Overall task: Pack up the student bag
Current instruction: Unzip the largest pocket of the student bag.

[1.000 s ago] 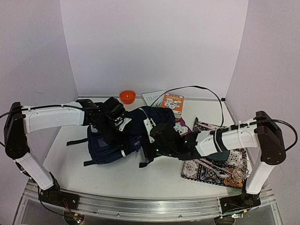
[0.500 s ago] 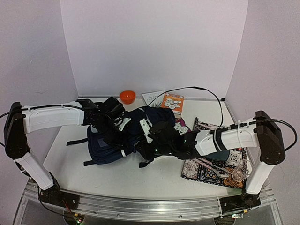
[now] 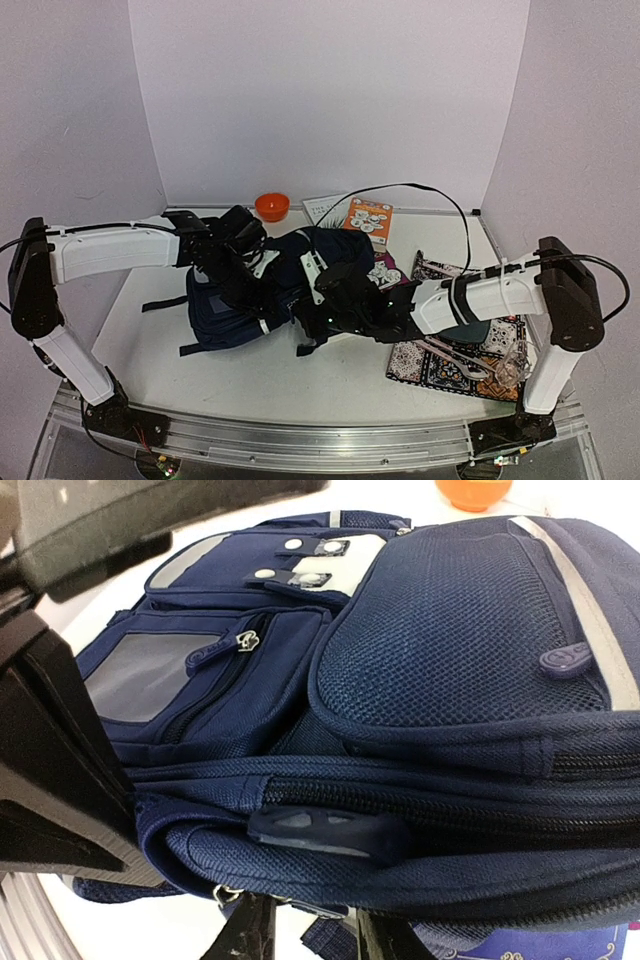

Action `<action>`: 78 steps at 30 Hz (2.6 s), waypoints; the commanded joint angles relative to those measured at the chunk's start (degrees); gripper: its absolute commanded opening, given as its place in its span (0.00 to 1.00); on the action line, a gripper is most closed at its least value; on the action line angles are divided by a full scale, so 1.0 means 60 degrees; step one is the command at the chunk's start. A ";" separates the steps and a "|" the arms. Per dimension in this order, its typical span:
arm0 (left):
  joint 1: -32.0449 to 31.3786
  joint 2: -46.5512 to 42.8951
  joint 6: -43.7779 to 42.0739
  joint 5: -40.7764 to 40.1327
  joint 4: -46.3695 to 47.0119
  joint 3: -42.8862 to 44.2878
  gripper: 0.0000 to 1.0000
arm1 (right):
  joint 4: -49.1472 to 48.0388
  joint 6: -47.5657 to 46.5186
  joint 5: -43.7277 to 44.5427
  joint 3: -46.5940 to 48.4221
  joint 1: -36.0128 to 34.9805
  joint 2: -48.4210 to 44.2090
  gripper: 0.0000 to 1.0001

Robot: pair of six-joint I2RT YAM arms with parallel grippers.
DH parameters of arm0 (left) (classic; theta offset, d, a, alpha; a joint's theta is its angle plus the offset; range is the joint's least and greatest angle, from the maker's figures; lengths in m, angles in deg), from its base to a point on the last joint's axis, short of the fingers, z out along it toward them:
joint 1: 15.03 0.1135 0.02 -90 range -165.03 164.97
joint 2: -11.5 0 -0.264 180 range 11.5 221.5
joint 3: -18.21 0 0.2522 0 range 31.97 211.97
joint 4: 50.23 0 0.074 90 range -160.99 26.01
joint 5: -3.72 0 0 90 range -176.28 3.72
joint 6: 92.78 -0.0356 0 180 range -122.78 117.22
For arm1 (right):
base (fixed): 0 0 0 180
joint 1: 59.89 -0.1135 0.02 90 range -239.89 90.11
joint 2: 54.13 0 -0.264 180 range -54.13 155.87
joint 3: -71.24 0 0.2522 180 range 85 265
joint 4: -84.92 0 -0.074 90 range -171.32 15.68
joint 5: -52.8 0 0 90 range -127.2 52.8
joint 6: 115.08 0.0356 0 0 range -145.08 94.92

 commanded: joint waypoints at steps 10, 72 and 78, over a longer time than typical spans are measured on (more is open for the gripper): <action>0.0029 -0.0138 0.0620 0.0821 0.1311 0.1231 0.00 | -0.0444 -0.0537 0.1463 0.0769 -0.0369 0.0697 0.35; 0.1491 -0.0949 -0.1607 -0.8607 -0.0357 -0.1475 0.26 | 0.3264 -0.1399 -0.4461 0.0660 0.2889 -0.1184 0.00; 0.1407 -0.2202 -0.1999 -0.5761 0.0894 -0.1712 0.49 | 0.3016 -0.1011 -0.4930 0.1550 0.2018 -0.0235 0.00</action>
